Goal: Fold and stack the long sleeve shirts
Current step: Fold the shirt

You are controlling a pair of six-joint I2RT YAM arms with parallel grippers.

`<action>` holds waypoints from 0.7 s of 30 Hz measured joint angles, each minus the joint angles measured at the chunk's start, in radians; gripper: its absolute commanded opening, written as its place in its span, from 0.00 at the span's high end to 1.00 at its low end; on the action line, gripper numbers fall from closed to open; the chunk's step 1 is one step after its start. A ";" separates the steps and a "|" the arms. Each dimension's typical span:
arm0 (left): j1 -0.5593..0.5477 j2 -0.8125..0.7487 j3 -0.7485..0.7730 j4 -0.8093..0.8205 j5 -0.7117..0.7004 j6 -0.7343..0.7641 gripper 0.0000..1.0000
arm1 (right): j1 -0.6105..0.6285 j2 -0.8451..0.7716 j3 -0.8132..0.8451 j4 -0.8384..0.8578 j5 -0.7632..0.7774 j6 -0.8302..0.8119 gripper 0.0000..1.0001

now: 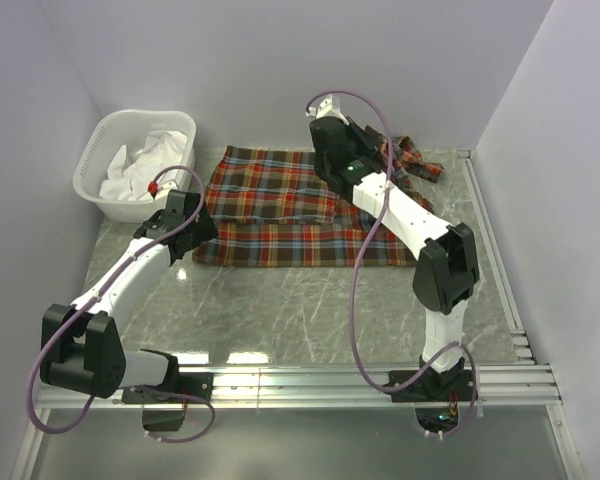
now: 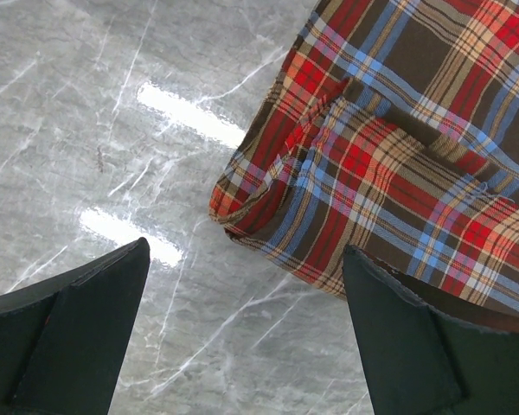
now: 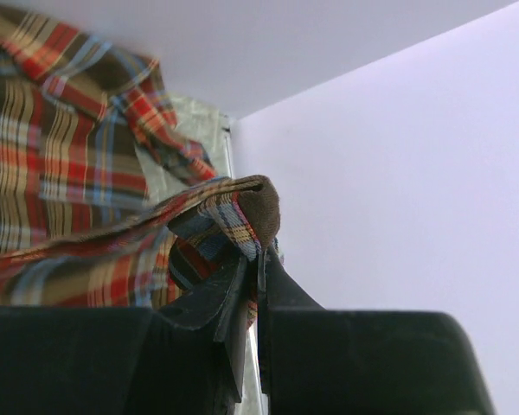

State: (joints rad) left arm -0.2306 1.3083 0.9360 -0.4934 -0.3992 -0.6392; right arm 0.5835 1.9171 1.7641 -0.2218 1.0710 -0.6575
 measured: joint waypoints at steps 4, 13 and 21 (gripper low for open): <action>0.000 0.005 0.000 0.000 0.010 0.000 0.01 | -0.017 0.056 0.074 0.043 0.012 -0.040 1.00; 0.000 0.018 0.000 0.000 0.014 0.000 0.01 | -0.011 0.138 0.186 -0.190 -0.009 0.115 1.00; 0.000 0.025 0.000 -0.001 0.035 0.000 0.01 | 0.013 0.173 0.290 -0.731 -0.326 0.571 1.00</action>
State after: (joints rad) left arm -0.2306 1.3334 0.9360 -0.4942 -0.3645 -0.6392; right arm 0.5968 2.0903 2.0544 -0.9524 0.7448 -0.0864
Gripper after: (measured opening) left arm 0.994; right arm 0.092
